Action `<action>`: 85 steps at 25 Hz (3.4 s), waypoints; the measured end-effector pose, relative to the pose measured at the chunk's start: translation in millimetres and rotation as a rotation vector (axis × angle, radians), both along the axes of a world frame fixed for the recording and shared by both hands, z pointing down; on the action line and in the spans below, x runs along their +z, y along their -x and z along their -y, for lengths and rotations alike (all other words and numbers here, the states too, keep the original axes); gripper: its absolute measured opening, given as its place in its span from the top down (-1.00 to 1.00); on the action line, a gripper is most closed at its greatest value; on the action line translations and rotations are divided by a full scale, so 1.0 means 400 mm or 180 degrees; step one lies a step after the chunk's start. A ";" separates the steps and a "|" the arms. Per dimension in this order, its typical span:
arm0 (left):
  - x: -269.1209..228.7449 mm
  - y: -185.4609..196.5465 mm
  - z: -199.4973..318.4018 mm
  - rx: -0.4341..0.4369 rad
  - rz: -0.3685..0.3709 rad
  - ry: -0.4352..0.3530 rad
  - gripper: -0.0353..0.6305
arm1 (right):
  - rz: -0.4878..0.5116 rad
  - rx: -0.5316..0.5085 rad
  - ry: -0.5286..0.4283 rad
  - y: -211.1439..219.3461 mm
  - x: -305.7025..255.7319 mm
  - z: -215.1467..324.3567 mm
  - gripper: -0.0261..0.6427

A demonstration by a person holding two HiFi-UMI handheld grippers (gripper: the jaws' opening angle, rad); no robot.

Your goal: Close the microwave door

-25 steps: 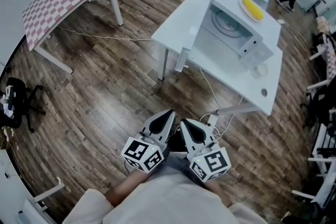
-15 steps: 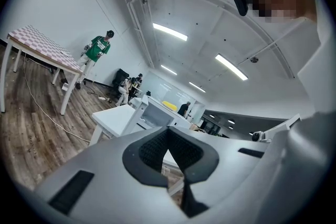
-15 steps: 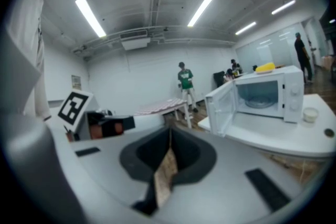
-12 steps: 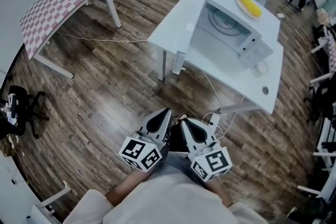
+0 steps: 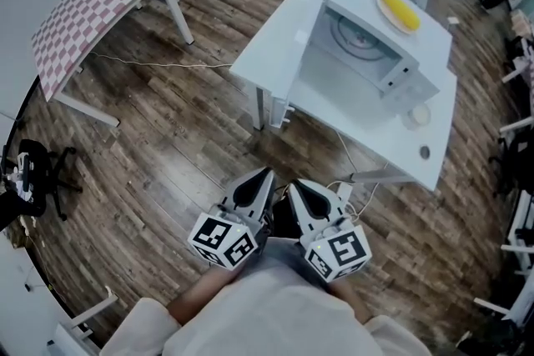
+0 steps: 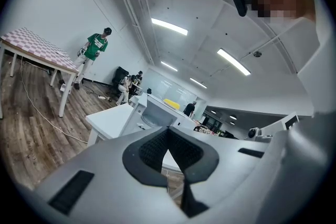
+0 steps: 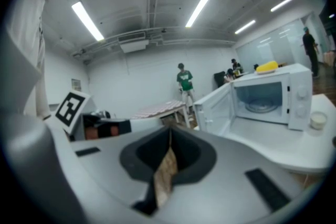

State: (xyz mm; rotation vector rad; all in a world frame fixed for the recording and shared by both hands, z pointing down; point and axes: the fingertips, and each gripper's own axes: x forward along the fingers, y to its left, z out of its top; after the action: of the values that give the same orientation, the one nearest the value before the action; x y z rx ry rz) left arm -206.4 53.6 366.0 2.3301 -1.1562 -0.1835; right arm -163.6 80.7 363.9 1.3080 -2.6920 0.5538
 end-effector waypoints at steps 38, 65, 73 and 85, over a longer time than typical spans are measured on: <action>0.017 0.006 0.274 -0.0688 0.0709 -0.0130 0.83 | 0.0255 -0.0623 -0.0290 -0.097 -0.040 0.292 0.85; 0.085 0.062 0.393 -0.0817 0.0741 0.0065 0.83 | 0.0183 -0.0497 0.0022 -0.123 0.022 0.393 0.85; 0.091 0.050 0.398 -0.0763 0.0694 0.0095 0.83 | 0.0173 -0.0424 0.0056 -0.141 0.030 0.392 0.85; 0.086 0.015 0.384 -0.0579 0.0792 0.0025 0.83 | 0.0184 -0.0356 0.0066 -0.148 0.028 0.385 0.85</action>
State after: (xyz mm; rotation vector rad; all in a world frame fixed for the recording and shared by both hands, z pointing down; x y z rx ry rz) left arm -212.4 -99.9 400.3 2.2871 -1.4876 0.0488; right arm -104.3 -73.2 375.1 1.1452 -2.7768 0.6141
